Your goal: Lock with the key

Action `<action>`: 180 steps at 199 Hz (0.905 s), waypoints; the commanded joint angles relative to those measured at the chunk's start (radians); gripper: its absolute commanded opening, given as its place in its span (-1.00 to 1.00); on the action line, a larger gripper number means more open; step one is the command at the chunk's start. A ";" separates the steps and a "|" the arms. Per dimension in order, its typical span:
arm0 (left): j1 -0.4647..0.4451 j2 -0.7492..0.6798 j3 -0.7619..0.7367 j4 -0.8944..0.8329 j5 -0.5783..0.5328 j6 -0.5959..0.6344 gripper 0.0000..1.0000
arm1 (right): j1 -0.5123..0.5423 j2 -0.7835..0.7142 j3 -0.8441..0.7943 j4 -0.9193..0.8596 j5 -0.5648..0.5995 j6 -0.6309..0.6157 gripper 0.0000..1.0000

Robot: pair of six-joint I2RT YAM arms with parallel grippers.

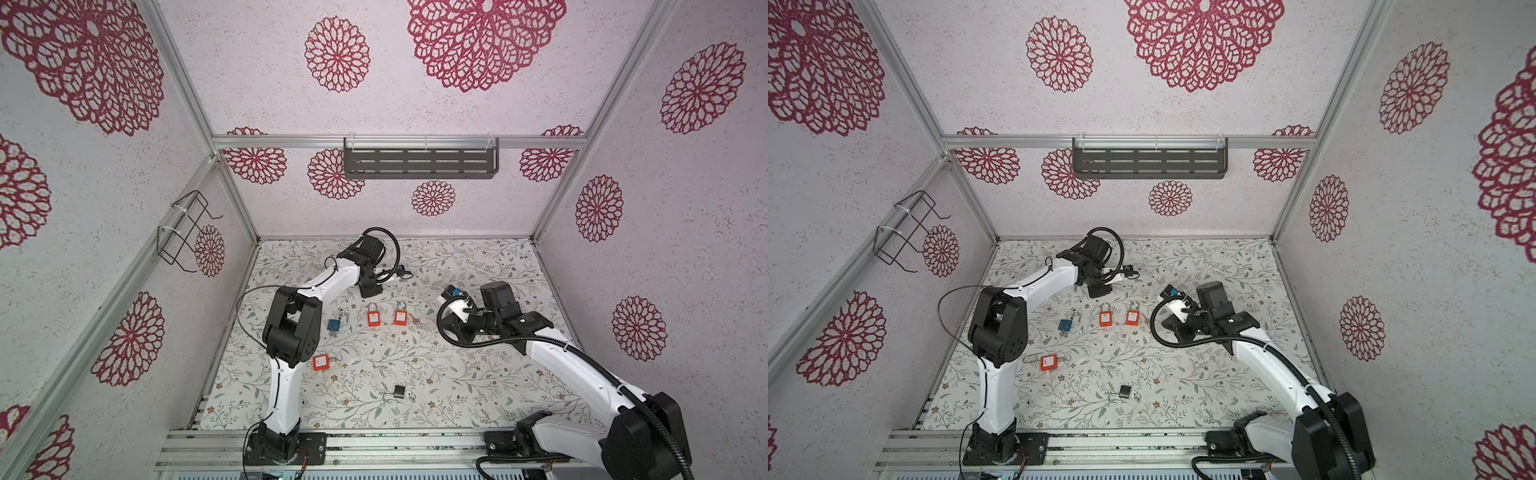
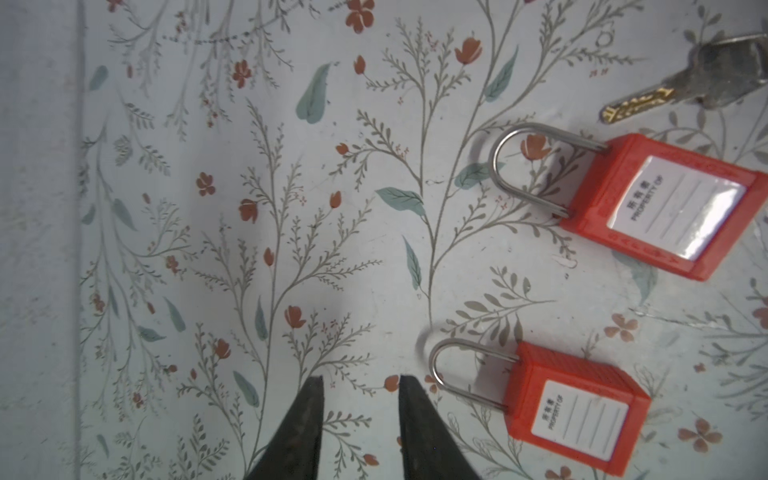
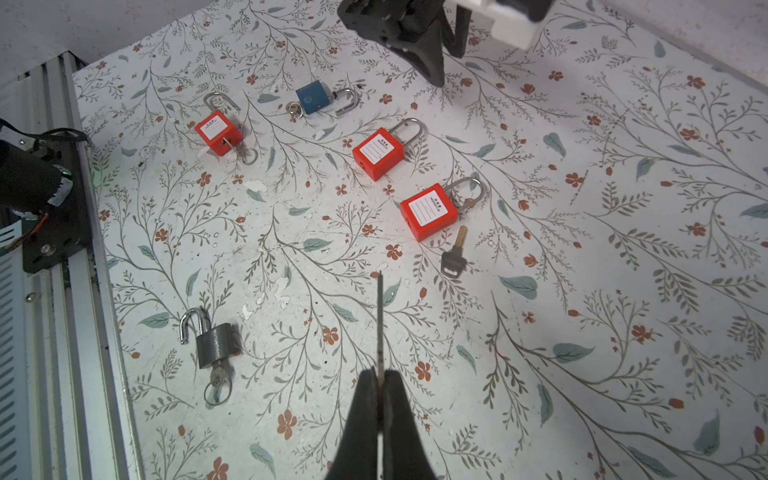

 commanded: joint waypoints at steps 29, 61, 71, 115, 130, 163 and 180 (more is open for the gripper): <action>0.048 -0.287 -0.160 0.237 0.024 -0.285 0.01 | 0.140 0.077 0.063 0.102 0.228 0.271 -1.00; 0.131 -0.438 -0.285 0.268 0.138 -0.533 -0.04 | 0.238 0.197 0.123 0.151 0.341 0.373 -1.00; 0.151 -0.494 -0.346 0.305 0.153 -0.575 0.00 | 0.267 0.243 0.155 0.150 0.380 0.388 -1.00; 0.248 -0.743 -0.586 0.443 0.092 -0.787 0.18 | 0.328 0.455 0.344 0.106 0.475 0.377 -1.00; 0.277 -0.791 -0.617 0.413 0.041 -0.825 0.20 | 0.332 0.527 0.409 0.083 0.512 0.373 -1.00; 0.306 -0.809 -0.638 0.336 0.012 -0.838 0.60 | 0.340 0.681 0.557 -0.008 0.581 0.381 -1.00; 0.331 -0.797 -0.632 0.309 -0.007 -0.874 0.58 | 0.346 0.736 0.616 -0.024 0.583 0.380 -1.00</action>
